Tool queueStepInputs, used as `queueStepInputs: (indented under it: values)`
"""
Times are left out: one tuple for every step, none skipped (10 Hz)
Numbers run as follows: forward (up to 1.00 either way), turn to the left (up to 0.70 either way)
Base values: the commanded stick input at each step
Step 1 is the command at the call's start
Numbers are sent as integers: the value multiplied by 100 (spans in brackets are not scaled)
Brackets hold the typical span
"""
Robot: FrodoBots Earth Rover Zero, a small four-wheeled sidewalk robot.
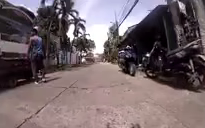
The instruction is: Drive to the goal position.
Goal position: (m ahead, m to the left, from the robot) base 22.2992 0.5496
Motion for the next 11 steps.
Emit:
queueStepInputs:
  values:
    - [70, 0]
    - [70, 0]
    - [70, 0]
    - [70, 0]
    - [70, 0]
    - [70, 0]
    - [70, 0]
    - [70, 0]
    - [70, 0]
    - [70, 0]
    - [70, 0]
